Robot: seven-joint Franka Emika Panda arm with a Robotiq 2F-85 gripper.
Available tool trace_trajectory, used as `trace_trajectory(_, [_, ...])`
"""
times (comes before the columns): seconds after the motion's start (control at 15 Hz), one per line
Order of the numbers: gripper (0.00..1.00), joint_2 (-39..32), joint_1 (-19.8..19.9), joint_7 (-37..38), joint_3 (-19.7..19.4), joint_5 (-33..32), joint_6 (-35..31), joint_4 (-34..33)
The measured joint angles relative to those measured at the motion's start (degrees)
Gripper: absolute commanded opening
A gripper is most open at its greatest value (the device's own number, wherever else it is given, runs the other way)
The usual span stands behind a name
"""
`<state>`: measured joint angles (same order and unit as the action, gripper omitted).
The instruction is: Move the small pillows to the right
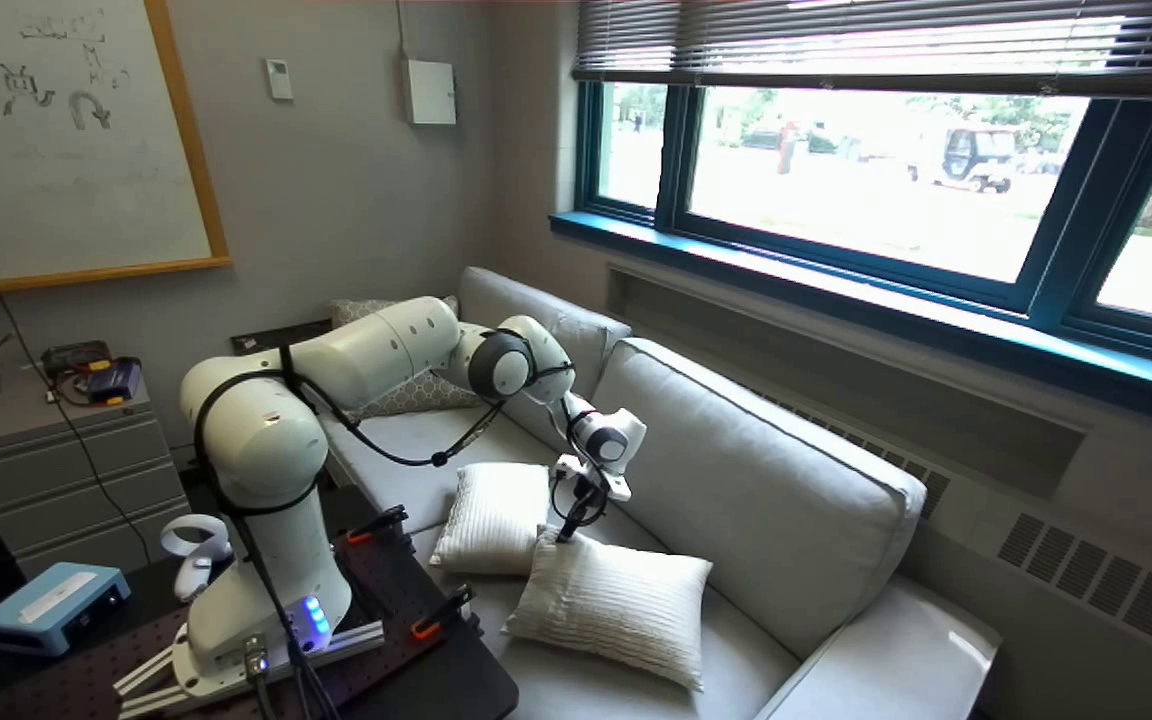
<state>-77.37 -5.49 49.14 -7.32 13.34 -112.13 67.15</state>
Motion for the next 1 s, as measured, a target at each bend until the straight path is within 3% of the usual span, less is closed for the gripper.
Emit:
trace_trajectory(0.07, [0.05, 0.03, 0.00, 0.23, -0.11, 0.00, -0.02, -0.01])
trace_trajectory(0.27, [0.00, 0.42, -0.33, 5.22, -0.64, 0.81, -2.73, -0.01])
trace_trajectory(0.53, [0.03, 3.53, -2.10, 12.31, -1.67, 1.70, -12.76, 1.15])
trace_trajectory(1.0, [0.04, 18.94, -6.01, 24.35, -4.50, 2.41, -33.88, 17.08])
